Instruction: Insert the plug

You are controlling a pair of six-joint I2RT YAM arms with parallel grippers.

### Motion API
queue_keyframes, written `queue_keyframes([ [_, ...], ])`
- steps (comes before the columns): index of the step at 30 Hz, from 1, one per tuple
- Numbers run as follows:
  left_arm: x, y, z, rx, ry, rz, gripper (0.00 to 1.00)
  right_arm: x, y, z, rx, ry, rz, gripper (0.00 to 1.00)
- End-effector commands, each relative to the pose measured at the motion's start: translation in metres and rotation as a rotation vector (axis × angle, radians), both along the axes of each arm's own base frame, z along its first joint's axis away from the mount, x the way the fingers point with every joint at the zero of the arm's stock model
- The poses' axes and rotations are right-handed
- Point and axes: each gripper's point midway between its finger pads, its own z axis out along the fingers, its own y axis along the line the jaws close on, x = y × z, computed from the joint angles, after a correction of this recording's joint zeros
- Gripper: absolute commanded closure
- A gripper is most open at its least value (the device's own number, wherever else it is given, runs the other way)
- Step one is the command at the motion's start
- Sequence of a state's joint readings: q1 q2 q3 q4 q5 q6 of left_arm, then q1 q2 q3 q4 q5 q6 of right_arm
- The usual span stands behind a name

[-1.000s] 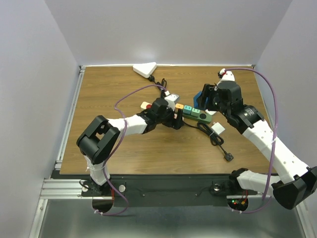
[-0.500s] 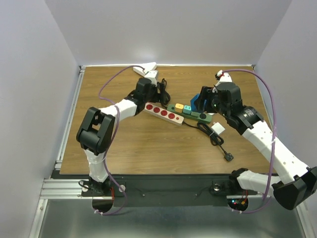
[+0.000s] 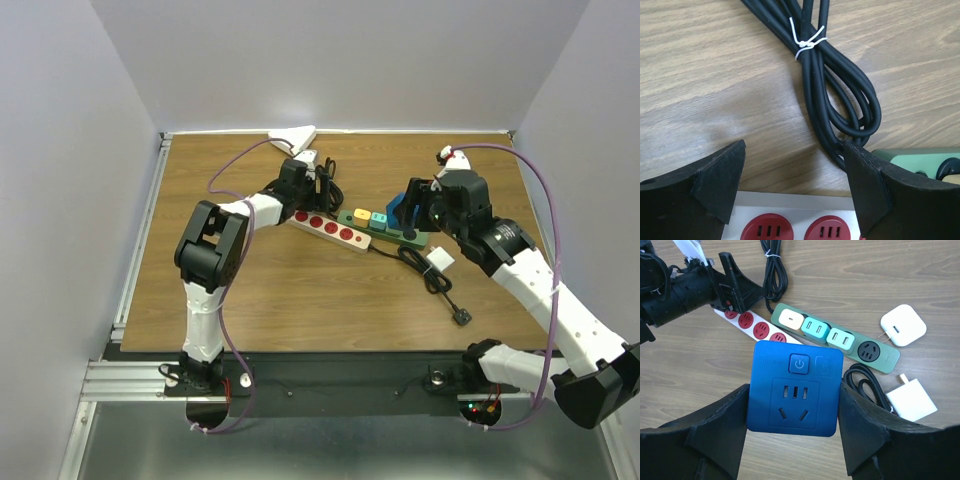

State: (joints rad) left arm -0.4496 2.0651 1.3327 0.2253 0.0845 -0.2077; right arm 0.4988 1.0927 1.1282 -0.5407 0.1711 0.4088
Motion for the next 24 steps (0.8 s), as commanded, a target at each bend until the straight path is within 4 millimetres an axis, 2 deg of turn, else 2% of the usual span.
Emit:
queue_keyframes([
  [1, -0.017, 0.014, 0.01, 0.015, 0.02, 0.014, 0.11, 0.003, 0.004, 0.016, 0.034, -0.062, 0.011, 0.99],
  [4, -0.032, 0.017, 0.008, -0.002, 0.054, 0.017, 0.11, 0.004, 0.005, 0.013, 0.03, -0.056, 0.015, 1.0],
  [7, -0.056, 0.018, 0.0, -0.029, 0.098, -0.004, 0.11, 0.004, 0.007, 0.011, 0.029, -0.051, 0.026, 1.0],
  [9, -0.076, 0.022, -0.014, -0.026, 0.148, -0.006, 0.11, 0.004, 0.009, 0.009, 0.028, -0.048, 0.034, 1.0],
  [10, -0.083, 0.022, -0.015, -0.035, 0.155, -0.012, 0.12, 0.005, 0.009, 0.008, 0.028, -0.046, 0.034, 1.0],
  [11, -0.09, 0.02, -0.007, -0.056, 0.145, -0.014, 0.12, 0.005, 0.009, 0.004, 0.024, -0.039, 0.037, 1.0],
  [12, -0.103, 0.019, -0.014, -0.054, 0.155, -0.027, 0.12, 0.005, 0.011, 0.002, 0.023, -0.034, 0.045, 1.0],
  [14, -0.113, 0.017, -0.014, -0.057, 0.142, -0.043, 0.12, 0.005, 0.014, -0.003, 0.023, -0.022, 0.058, 1.0],
  [16, -0.112, 0.015, -0.01, -0.066, 0.121, -0.051, 0.12, 0.005, 0.016, -0.006, 0.027, -0.018, 0.065, 0.99],
  [18, -0.105, 0.011, 0.007, -0.082, 0.075, -0.062, 0.12, 0.005, 0.016, -0.007, 0.03, -0.016, 0.064, 1.0],
  [19, -0.097, 0.008, 0.022, -0.095, 0.035, -0.064, 0.12, 0.005, 0.016, -0.006, 0.032, -0.019, 0.063, 1.0],
  [21, -0.087, 0.008, 0.036, -0.077, -0.017, -0.068, 0.12, 0.004, 0.014, -0.007, 0.031, -0.022, 0.058, 1.0],
  [24, -0.061, 0.011, 0.055, -0.033, -0.088, -0.038, 0.12, 0.002, 0.011, -0.006, 0.03, -0.028, 0.051, 1.0],
])
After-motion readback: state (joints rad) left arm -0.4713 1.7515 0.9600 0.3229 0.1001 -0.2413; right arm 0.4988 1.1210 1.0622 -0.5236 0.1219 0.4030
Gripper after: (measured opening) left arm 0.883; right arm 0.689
